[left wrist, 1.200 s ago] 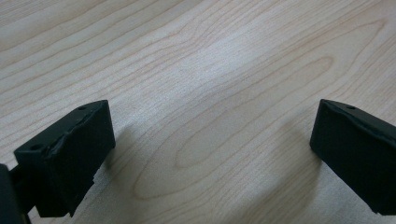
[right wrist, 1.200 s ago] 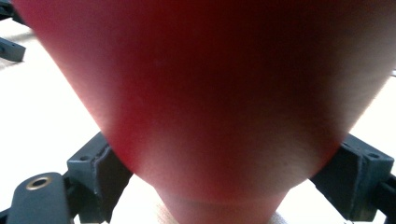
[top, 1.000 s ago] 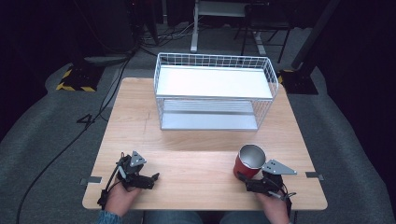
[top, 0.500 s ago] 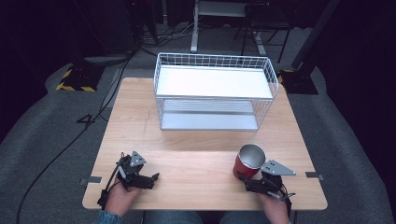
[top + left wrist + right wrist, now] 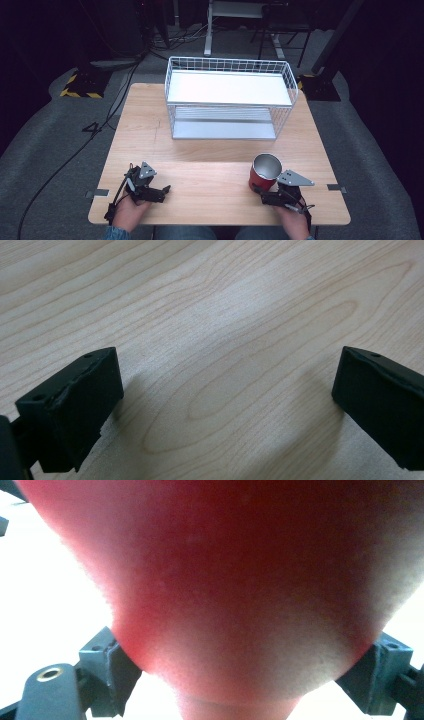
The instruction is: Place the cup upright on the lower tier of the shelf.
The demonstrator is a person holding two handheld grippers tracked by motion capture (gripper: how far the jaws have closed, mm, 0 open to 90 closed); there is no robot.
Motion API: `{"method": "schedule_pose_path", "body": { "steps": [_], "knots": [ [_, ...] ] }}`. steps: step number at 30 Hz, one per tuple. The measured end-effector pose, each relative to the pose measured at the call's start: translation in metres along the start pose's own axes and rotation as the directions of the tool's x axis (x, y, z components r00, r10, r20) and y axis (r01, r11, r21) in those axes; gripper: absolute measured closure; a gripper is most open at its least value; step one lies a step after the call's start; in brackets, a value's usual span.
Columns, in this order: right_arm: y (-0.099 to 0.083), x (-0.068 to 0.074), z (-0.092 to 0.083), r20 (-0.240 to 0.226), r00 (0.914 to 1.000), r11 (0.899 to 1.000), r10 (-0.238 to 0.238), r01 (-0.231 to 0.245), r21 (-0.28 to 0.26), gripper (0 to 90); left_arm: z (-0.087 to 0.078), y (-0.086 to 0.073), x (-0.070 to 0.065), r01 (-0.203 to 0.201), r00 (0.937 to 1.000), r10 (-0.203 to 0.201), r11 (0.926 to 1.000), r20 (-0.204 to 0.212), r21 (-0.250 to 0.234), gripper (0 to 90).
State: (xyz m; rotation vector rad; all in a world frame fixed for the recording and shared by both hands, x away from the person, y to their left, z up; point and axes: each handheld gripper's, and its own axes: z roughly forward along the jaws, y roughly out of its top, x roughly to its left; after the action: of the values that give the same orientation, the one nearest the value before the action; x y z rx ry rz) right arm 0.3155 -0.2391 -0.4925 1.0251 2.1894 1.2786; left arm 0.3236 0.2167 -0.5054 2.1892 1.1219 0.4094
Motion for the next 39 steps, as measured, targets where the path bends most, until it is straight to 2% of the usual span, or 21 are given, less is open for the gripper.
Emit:
{"method": "schedule_pose_path", "body": {
  "steps": [3, 4, 5, 8, 10, 12, 17, 29, 39],
  "knots": [
    [0.005, -0.001, 0.001, 0.001, 1.0000, 1.000, 0.004, -0.004, -0.001, 16.8, 0.000, 0.000, -0.001, 0.009, 1.0000, -0.009, 1.0000, 0.000, -0.003, 0.5],
    [0.007, -0.002, 0.001, 0.000, 1.0000, 1.000, 0.006, -0.006, -0.002, 16.8, 0.000, 0.000, 0.000, 0.000, 1.0000, 0.000, 1.0000, -0.001, 0.000, 0.5],
    [0.009, -0.003, 0.002, -0.001, 1.0000, 1.000, 0.010, -0.010, -0.004, 16.8, 0.000, 0.000, -0.001, 0.012, 0.9999, -0.012, 0.9999, 0.002, -0.001, 0.5],
    [0.014, -0.004, 0.003, -0.003, 0.9999, 1.000, 0.014, -0.014, -0.004, 16.9, 0.000, 0.000, 0.000, -0.001, 1.0000, 0.001, 1.0000, -0.001, 0.000, 0.5],
    [0.019, -0.005, 0.006, -0.006, 0.9999, 1.000, 0.014, -0.014, -0.003, 16.9, 0.000, 0.000, -0.001, 0.011, 0.9999, -0.011, 0.9999, 0.002, -0.001, 0.5],
    [0.023, -0.006, 0.008, -0.012, 0.9998, 1.000, 0.014, -0.014, -0.002, 16.9, 0.000, 0.000, 0.000, -0.001, 1.0000, 0.001, 1.0000, -0.001, 0.000, 0.5],
    [0.036, -0.009, 0.016, -0.018, 0.9997, 1.000, 0.016, -0.016, 0.001, 16.8, 0.000, 0.000, 0.000, 0.002, 1.0000, -0.002, 1.0000, 0.000, -0.003, 0.4],
    [0.069, -0.010, 0.048, -0.030, 0.9995, 1.000, 0.008, -0.007, 0.012, 16.8, 0.000, -0.001, -0.002, 0.016, 0.9999, -0.016, 0.9999, -0.006, -0.003, 0.6],
    [0.085, -0.009, 0.069, -0.015, 0.9997, 1.000, 0.017, -0.017, 0.019, 16.8, 0.000, -0.001, -0.002, 0.017, 0.9998, -0.017, 0.9998, -0.006, -0.004, 0.6]
  ]
}}
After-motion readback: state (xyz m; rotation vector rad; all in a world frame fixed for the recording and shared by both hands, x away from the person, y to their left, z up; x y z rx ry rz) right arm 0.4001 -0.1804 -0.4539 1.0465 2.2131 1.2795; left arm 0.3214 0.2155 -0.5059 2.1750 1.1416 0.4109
